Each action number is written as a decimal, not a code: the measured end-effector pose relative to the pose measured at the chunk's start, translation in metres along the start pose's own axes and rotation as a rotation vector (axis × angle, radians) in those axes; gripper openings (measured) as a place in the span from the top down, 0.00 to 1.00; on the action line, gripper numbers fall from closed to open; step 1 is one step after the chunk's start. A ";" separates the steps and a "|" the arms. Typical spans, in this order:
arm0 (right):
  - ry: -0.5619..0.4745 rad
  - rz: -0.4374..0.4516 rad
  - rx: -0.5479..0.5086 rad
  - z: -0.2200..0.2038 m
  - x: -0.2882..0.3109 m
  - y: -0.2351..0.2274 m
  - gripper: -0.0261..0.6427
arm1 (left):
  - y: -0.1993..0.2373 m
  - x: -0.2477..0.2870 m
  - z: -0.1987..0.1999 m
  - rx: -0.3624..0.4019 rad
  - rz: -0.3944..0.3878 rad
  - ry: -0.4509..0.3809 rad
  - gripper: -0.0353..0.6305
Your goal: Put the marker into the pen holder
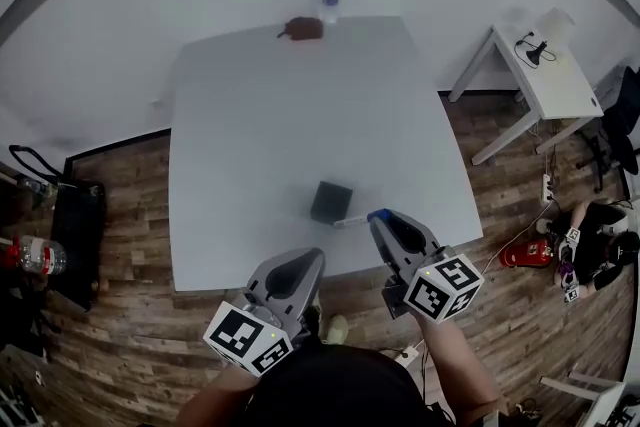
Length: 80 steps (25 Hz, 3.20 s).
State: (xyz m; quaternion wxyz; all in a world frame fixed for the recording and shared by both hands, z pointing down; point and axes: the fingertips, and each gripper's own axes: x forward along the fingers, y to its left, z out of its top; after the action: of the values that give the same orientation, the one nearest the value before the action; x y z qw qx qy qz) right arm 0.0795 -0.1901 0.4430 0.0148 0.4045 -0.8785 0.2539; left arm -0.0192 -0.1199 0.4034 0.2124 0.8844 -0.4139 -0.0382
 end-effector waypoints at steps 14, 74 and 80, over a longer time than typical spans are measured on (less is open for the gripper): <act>0.210 -0.168 -0.101 -0.101 0.088 -0.068 0.86 | 0.066 0.027 -0.016 -0.086 0.006 0.092 0.94; 0.062 -0.057 -0.154 -0.023 0.032 -0.008 0.90 | 0.019 0.058 -0.018 -0.030 -0.072 0.079 0.94; 0.022 -0.022 -0.176 -0.004 0.005 0.017 0.92 | -0.003 0.052 -0.014 0.008 -0.071 0.055 0.94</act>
State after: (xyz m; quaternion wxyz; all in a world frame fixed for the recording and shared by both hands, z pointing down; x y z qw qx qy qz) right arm 0.0625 -0.1824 0.4406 0.0629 0.4084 -0.8927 0.1800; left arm 0.0208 -0.1524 0.4200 0.2188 0.9000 -0.3765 -0.0196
